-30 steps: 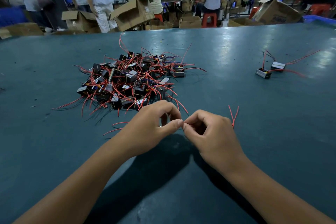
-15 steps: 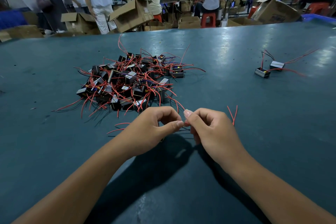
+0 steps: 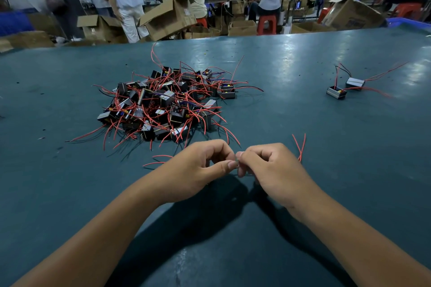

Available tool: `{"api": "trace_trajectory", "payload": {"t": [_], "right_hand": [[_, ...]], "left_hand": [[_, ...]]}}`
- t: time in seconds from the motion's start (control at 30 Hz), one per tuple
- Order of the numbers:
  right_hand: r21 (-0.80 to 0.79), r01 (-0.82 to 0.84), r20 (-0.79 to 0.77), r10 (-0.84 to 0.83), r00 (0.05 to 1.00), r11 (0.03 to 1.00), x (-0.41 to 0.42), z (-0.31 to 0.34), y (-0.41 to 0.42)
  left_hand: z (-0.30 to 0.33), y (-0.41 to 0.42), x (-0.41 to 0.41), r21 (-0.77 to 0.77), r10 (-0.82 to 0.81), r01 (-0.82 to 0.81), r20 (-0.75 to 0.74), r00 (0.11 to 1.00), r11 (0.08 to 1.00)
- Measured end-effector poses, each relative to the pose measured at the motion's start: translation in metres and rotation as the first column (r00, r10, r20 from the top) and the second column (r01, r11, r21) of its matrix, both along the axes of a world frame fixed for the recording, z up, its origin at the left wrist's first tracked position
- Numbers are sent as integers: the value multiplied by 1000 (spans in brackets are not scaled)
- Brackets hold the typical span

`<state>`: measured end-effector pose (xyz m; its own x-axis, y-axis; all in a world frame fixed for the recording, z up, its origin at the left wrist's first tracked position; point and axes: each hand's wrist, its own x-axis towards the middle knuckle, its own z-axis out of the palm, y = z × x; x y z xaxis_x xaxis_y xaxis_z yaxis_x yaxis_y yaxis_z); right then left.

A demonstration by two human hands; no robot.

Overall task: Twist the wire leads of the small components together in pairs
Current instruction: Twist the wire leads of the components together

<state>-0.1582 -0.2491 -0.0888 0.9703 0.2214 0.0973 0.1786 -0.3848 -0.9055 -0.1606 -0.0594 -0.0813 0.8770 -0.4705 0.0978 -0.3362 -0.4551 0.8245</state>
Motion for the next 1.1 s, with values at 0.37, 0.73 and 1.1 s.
{"api": "trace_trajectory", "payload": {"t": [0.37,0.73,1.1], "right_hand": [[50,-17,-68,21,997,999,-4,7,1],[78,-73,-164,85,983,994,-2,13,-2],[114,-140,-179,159,971,984,-1,15,-8]], "left_hand": [[1,-4,-3,-73,-18,12,-86,996,997],[1,-2,-1,-91,0,-8,-91,996,996],[0,-7,-1,-134,44,-57,-98,994,989]]}}
